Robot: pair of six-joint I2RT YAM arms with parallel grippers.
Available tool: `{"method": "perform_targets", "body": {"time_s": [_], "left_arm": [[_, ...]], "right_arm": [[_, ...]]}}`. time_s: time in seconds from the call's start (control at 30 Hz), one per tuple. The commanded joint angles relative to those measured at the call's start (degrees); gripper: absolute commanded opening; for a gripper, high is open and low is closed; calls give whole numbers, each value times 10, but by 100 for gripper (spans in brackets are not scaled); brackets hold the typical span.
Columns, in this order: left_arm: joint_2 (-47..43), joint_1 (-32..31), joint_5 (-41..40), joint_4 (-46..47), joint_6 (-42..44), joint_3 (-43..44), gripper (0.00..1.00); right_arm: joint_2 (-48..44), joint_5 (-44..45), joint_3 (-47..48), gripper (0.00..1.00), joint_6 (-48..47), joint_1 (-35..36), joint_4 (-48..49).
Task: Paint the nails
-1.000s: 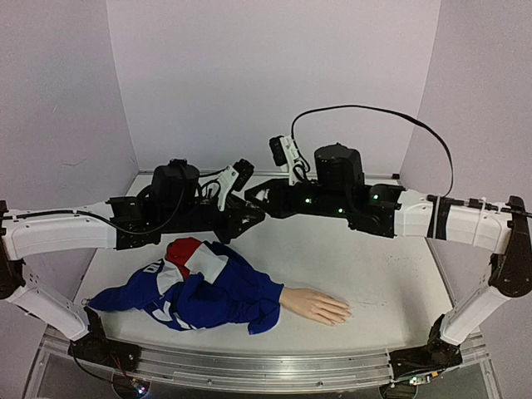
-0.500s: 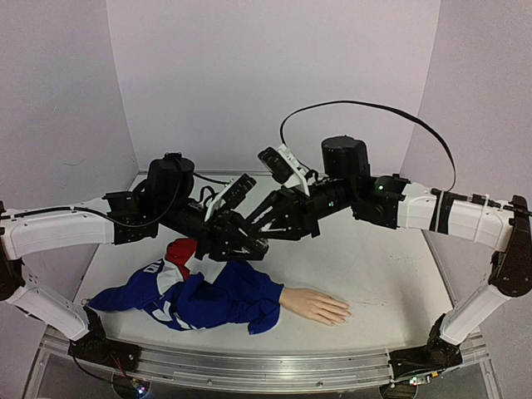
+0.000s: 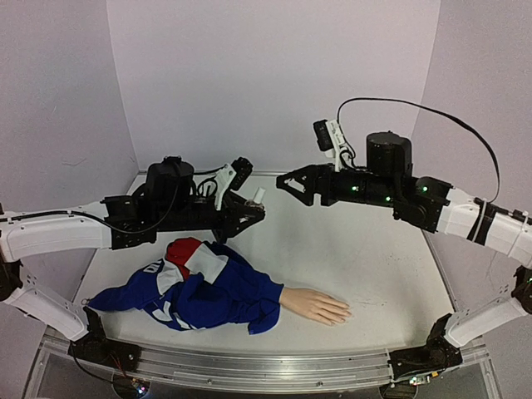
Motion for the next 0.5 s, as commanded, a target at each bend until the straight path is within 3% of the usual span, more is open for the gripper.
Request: {"method": "perform_targets", "body": {"time_s": [0.0,0.27,0.47], "left_arm": [[-13,-10,-108,33,4,12,0],[-9,-20,-109,33,4,13,0],[-17,-23,-89,32,-14,11,0]], "right_arm": [[41,100,50,79,59,53,18],[123,116,116,57,93,79,31],[146,102,127,19,94,80,34]]}}
